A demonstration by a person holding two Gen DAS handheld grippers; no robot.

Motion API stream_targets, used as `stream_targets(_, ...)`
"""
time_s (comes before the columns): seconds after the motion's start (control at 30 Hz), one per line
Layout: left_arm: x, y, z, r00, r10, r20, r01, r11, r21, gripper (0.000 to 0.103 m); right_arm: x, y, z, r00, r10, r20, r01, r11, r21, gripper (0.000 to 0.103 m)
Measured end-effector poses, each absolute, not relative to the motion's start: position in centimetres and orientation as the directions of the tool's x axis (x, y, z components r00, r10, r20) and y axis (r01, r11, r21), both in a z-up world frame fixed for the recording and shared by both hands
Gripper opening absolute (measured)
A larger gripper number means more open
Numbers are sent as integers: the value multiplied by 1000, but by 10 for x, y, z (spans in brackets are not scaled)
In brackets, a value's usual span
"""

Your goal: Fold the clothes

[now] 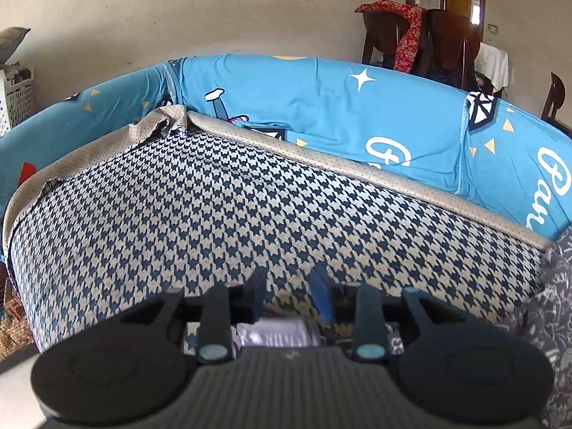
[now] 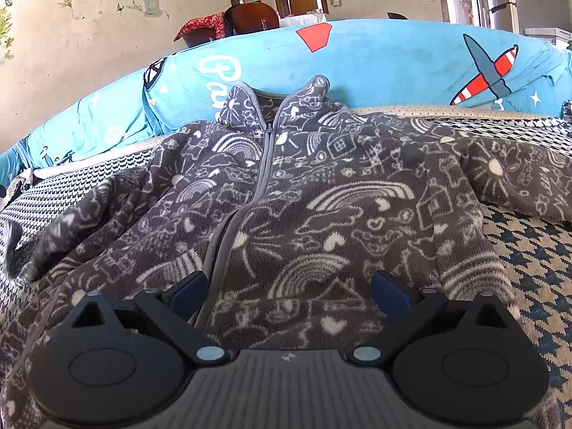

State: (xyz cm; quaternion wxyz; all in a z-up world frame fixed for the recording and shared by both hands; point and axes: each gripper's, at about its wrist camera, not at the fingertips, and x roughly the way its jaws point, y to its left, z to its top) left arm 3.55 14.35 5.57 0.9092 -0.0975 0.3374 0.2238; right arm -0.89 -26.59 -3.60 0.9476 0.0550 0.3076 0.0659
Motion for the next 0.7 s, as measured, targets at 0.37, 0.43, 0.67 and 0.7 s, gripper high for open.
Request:
stream_targets(0.37, 31, 179, 27, 615, 164, -771, -450, 876, -173, 52, -9, -266, -36, 802, 159, -576, -92, 985, 144, 100)
stream_targets(0.43, 30, 182, 24, 612, 127, -781, -435, 878, -198, 56, -9, -266, -36, 802, 157, -577, -92, 986, 142, 100)
stream_targets(0.67, 24, 181, 16, 591, 73, -803, -414, 882, -225, 75, -8, -265, -36, 801, 157, -577, -92, 986, 140, 100)
stream_targets(0.7, 23, 180, 15, 588, 66, -806, -409, 884, -226, 75, -8, -265, -36, 801, 156, -578, -92, 986, 140, 100)
